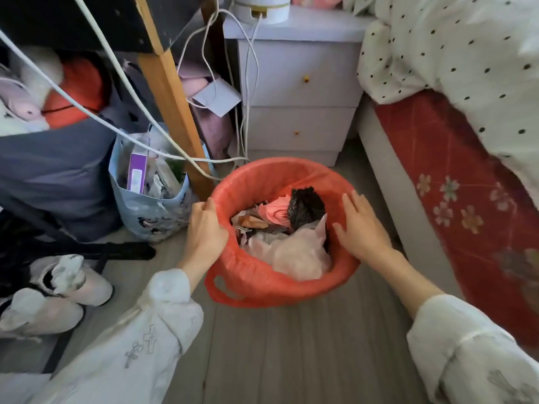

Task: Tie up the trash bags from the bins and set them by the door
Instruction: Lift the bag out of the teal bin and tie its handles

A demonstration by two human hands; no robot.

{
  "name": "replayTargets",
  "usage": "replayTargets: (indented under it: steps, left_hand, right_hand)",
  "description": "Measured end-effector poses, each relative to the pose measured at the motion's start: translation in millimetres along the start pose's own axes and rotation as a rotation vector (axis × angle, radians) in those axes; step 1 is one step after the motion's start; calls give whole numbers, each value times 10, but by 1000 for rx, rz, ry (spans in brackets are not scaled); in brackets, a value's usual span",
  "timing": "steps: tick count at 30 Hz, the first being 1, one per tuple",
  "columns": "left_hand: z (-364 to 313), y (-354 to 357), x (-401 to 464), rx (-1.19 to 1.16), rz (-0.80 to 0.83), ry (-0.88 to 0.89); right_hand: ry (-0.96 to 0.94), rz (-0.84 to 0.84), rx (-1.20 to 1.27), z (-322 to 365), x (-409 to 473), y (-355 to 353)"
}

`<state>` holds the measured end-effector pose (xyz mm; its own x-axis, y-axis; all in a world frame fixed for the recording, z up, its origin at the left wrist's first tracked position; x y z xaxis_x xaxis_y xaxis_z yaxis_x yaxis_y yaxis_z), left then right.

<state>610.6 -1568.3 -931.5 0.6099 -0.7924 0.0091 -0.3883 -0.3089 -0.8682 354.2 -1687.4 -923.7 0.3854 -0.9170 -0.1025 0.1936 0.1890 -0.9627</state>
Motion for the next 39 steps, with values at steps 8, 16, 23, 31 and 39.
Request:
replayTargets:
  steps: [8, 16, 23, 31, 39]
  left_hand:
    - [324, -84, 194, -430, 36, -183]
    - [239, -394, 104, -334, -149, -112]
    - [-362, -234, -48, -106, -58, 323]
    - [213, -276, 71, -86, 147, -138]
    - [-51, -621, 32, -218, 8, 87]
  right_hand:
    - [12, -99, -9, 27, -73, 123]
    - [29, -154, 64, 158, -287, 189]
    - [30, -57, -23, 243, -366, 291]
    - [-287, -205, -12, 594, -501, 257]
    - [-803, -58, -40, 1405, -915, 553]
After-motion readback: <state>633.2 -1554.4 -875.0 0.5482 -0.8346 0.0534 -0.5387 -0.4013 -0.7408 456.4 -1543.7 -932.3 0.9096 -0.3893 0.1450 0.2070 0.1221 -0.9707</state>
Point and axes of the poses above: each hand's wrist, its own x-axis towards the middle knuckle, its own y-axis out of the palm, z = x × y, the point moved 8 cm from there along x, towards the middle knuckle, and after that the axes turned 1 degree about y, right-handed, at the moved point
